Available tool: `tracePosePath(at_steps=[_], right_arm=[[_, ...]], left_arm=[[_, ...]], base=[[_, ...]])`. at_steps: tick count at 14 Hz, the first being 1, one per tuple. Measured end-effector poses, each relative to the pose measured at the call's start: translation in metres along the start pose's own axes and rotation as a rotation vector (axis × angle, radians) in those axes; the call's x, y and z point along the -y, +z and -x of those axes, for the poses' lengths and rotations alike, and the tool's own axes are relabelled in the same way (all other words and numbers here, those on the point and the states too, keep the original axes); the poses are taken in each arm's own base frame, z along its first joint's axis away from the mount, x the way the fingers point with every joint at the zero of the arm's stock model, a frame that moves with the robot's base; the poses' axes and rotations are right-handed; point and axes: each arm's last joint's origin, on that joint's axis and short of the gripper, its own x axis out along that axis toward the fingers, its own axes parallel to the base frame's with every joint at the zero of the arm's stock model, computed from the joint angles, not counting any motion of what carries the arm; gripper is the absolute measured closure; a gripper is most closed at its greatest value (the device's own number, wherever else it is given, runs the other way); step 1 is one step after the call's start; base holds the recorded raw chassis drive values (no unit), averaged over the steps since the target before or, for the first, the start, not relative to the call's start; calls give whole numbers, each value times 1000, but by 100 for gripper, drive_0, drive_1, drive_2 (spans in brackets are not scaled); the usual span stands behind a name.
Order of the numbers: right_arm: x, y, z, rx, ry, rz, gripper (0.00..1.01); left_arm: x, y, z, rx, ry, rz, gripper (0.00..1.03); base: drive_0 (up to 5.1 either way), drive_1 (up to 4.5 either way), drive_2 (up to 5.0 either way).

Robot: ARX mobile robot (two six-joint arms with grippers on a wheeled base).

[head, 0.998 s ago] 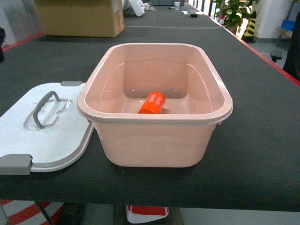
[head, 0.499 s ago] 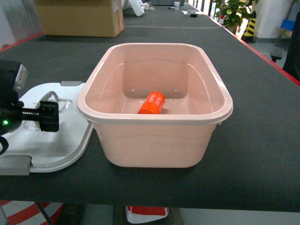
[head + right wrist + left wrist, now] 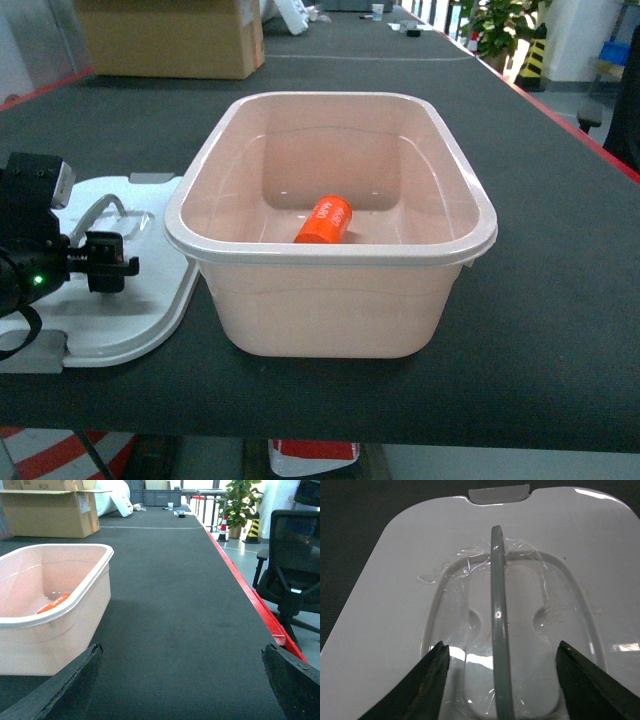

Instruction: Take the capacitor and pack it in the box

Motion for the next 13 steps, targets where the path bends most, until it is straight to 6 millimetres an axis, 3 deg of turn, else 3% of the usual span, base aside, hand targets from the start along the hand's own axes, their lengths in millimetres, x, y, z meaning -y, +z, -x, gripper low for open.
tracePosePath(at_steps=[5,8,10,11,13], right_arm=[[0,0,0,0,0,0,3],[0,0,0,0,0,0,3],[0,0,0,0,0,0,3],[0,0,0,0,0,0,3],[0,0,0,0,0,0,3]], left_arm=[[0,0,3,20,23,1,99],[0,4,7,23,25,4,101],[-3,18,16,23,52,19,101],[-7,32,23,40,62,22,101],[-20,79,44,81,123,39,101]], base=[[0,0,0],[0,0,0],[0,0,0],[0,0,0],[0,0,0]])
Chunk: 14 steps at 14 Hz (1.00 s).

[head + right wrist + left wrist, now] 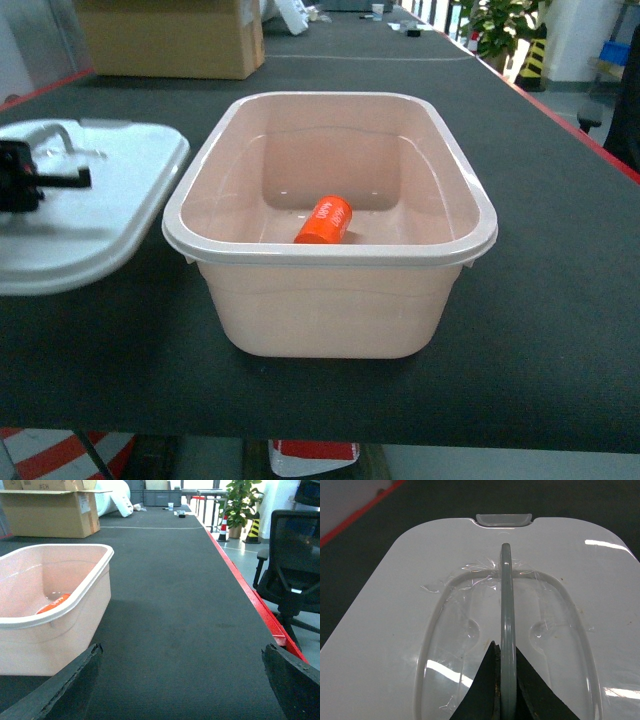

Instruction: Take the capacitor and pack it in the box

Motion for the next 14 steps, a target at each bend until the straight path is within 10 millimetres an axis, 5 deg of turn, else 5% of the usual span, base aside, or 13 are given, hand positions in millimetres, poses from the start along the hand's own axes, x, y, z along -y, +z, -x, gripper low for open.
tracePosePath(at_steps=[3,6,14], right_arm=[[0,0,0,0,0,0,3],[0,0,0,0,0,0,3],[0,0,0,0,0,0,3]], left_arm=[[-9,69,27,61,72,58,101],[28,107,64,113,12,98,101],[168,84,101,78,-154,81,101]], base=[[0,0,0],[0,0,0],[0,0,0]])
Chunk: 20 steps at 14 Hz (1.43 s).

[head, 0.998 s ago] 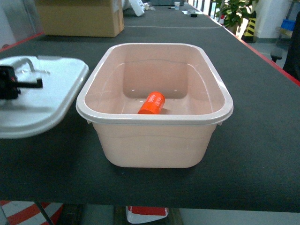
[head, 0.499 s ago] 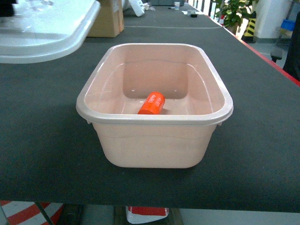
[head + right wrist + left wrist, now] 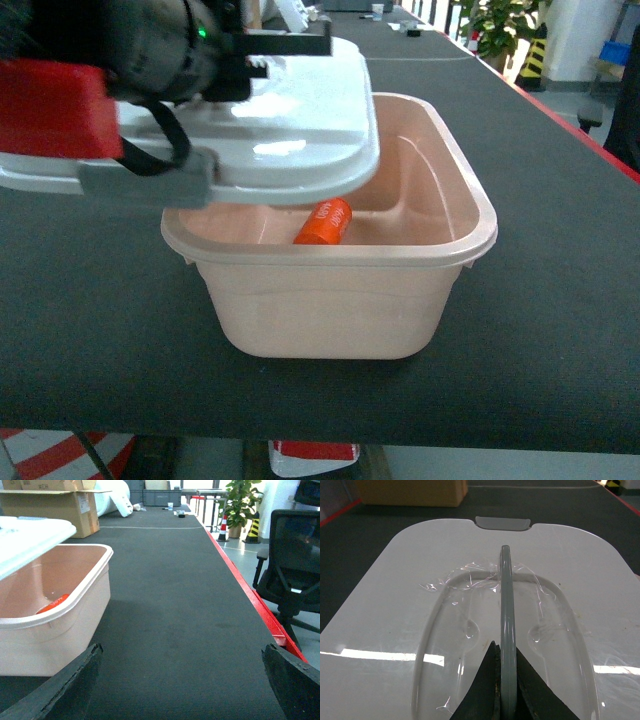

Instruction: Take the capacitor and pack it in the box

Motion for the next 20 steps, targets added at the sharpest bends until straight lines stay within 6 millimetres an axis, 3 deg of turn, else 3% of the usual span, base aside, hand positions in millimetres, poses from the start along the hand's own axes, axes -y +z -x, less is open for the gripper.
tracePosePath(at_steps=[3,9,17,18,20], right_arm=[[0,0,0,0,0,0,3],[0,0,0,0,0,0,3],[0,0,0,0,0,0,3],[0,0,0,0,0,0,3],[0,0,0,0,0,0,3]], left_arm=[[34,-9,-3,-8,-34,1,101],[72,-20,-4,-21,-19,21,101],[85,-30,-7,-35,3,26,101],[86,-32,-8,-38,1,30,95],[86,-30,-8,-21,-10,53,64]], base=[[0,0,0],[0,0,0],[0,0,0],[0,0,0],[0,0,0]])
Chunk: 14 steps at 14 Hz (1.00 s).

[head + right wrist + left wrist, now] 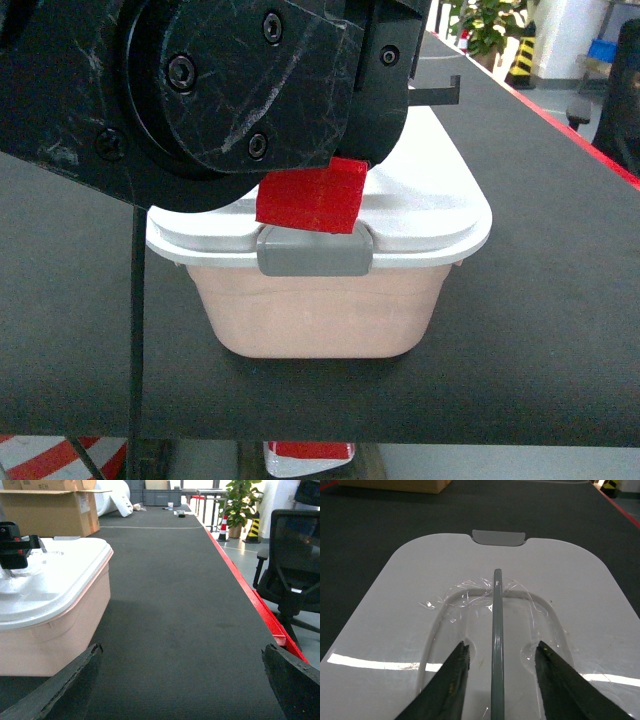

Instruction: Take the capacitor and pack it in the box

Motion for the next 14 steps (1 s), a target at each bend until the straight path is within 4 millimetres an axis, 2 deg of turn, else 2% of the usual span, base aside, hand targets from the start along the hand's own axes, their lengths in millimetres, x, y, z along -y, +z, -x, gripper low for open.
tracePosePath(at_steps=[3,5,8,9,11,13,14], right_arm=[[0,0,0,0,0,0,3],[0,0,0,0,0,0,3],[0,0,0,0,0,0,3],[0,0,0,0,0,0,3],[0,0,0,0,0,0,3],[0,0,0,0,0,0,3],[0,0,0,0,0,0,3]], left_arm=[[-5,6,-4,43,7,10,29],[-22,18,-14,94,43,7,4],[-67,56,-34,244,126,45,5],[-84,69,-36,280,146,68,5],[-122,77,-26,308,198,106,5],[-188,74,-7,323,311,138,5],[-228,67,12,343,377,143,5]], base=[[0,0,0],[0,0,0],[0,0,0],[0,0,0],[0,0,0],[0,0,0],[0,0,0]])
